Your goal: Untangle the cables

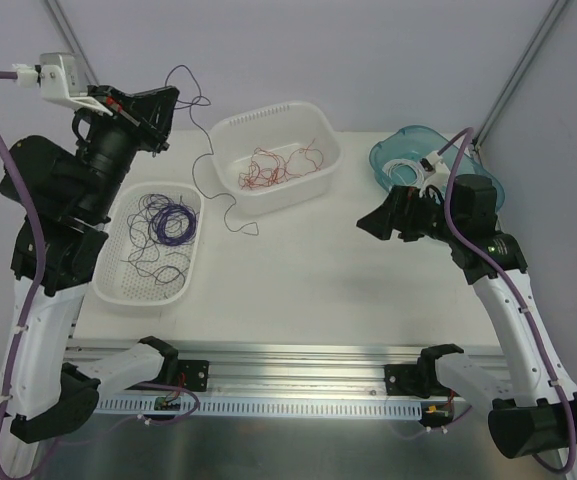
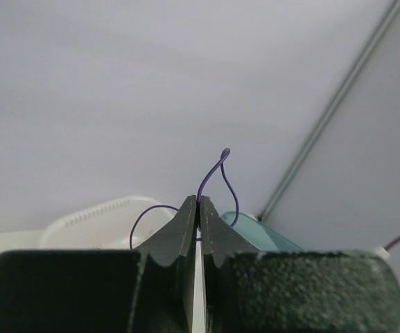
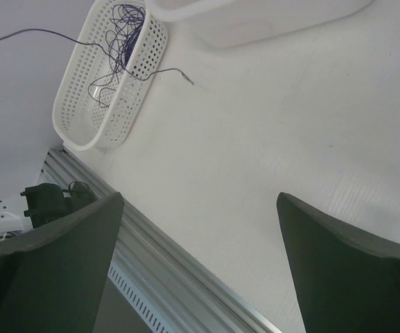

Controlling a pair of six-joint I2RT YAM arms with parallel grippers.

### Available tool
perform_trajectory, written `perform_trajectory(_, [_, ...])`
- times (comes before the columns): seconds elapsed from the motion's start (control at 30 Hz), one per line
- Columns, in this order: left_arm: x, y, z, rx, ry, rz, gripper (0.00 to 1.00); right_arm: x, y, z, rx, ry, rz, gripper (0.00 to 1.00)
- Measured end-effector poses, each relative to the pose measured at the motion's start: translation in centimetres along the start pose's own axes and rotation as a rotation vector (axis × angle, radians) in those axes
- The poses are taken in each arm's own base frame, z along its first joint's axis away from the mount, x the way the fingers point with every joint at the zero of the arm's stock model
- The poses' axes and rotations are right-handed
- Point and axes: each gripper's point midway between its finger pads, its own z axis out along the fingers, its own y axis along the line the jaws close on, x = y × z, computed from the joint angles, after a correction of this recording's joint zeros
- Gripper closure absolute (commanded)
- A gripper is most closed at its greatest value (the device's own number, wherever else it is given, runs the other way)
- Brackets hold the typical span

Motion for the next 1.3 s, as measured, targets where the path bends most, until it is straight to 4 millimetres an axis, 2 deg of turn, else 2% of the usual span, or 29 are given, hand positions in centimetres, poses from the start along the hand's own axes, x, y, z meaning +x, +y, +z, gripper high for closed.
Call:
perform_trajectory(0.13, [-2.3,2.1,-0.2,-0.121,-0.073,0.072,1.0,0.1,0.0,0.1,-0.007,0.008,-0.008,0.03])
perform_trajectory(0.3, [-4.1,3.8,0.5,-0.222,-0.116,0.146,1.0,0.3,-0.2,0.4,-0.01,0.021,-0.013,0.03])
perform_trajectory(0.57, [-6.6,8.8,1.2,-0.452,-0.16,0.328,1.0,0.9,-0.4,1.4,-0.025,0.066,-0.003,0.03])
perform_trajectory(0.87, [-11.6,9.5,0.5,-0.523,-0.259,0.429,1.0,1.7,-0.8,3.0,-0.037,0.122,0.017,0.03])
perform_trajectory(0.97, [-12.8,10.3,-0.1,-0.573,-0.283,0.47,1.0,1.6,-0.9,3.6,-0.04,0.136,0.021,0.03])
perform_trajectory(1.07, [-12.8,11.9,-0.7,-0.639,-0.276,0.507,1.0,1.6,-0.9,4.0,-0.049,0.146,0.023,0.03])
perform_trajectory(1.13, [-11.6,13.8,-1.1,-0.698,-0.246,0.525,1.0,1.6,-0.8,4.3,-0.056,0.151,0.022,0.02])
perform_trajectory(1.23, [-8.2,17.5,-1.9,-0.794,-0.155,0.55,1.0,1.7,-0.7,4.7,-0.064,0.162,0.021,0.02])
perform_trajectory(1.3, [-4.7,20.3,-2.5,-0.853,-0.069,0.558,1.0,1.8,-0.6,4.9,-0.069,0.17,0.02,0.02])
